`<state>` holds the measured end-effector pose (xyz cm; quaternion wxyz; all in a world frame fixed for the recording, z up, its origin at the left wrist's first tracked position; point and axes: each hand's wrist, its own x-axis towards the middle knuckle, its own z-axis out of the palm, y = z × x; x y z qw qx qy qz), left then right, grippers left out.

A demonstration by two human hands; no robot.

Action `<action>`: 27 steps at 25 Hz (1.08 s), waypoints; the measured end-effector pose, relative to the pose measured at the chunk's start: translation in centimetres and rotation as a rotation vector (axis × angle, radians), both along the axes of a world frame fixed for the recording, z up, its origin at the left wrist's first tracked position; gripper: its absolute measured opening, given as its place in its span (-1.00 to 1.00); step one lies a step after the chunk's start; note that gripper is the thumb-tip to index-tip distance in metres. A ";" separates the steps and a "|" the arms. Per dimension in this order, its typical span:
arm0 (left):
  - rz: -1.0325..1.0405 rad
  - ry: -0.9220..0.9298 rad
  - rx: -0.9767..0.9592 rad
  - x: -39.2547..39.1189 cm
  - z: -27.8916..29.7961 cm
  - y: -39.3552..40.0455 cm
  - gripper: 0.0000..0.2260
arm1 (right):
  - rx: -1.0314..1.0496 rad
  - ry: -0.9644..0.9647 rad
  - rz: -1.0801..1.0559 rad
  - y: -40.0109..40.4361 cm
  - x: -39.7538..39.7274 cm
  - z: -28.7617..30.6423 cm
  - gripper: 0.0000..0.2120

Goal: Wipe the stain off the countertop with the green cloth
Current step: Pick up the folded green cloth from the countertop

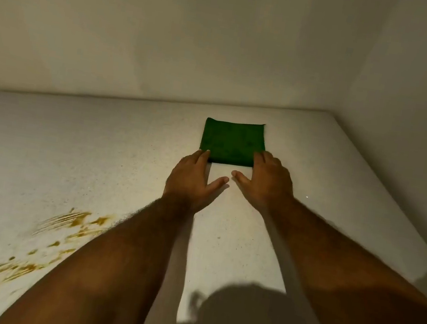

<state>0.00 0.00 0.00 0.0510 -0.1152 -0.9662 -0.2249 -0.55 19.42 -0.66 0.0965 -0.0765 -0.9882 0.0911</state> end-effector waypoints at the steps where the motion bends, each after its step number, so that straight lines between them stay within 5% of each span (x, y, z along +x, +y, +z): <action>1: 0.016 0.005 0.027 -1.0 -0.2 0.1 -0.20 | 0.047 0.044 0.022 0.1 -1.1 0.2 -0.32; 7: 0.143 0.045 0.005 -5.2 -1.4 0.2 -0.59 | 0.001 0.003 0.126 -1.1 -5.9 1.2 -0.78; 11: 0.196 0.054 0.063 -7.4 -0.7 0.8 -0.75 | -0.154 -0.152 0.046 -1.6 -9.3 3.0 -0.74; 15: 0.224 0.054 0.293 -8.8 0.0 1.6 -0.81 | -0.017 -0.411 0.275 -1.3 -10.4 4.7 -0.41; 17: 0.227 0.070 0.350 -9.1 0.5 1.5 -0.82 | 0.047 -0.329 0.308 -1.1 -10.1 4.0 -0.44; 20: 0.152 0.061 0.434 -8.8 1.5 1.1 -0.79 | -0.173 -0.115 0.279 -1.1 -10.1 2.7 -0.79; 27: 0.135 0.084 0.321 -6.8 1.5 -6.2 -0.63 | -0.865 0.068 0.021 -3.1 -8.8 9.0 -0.70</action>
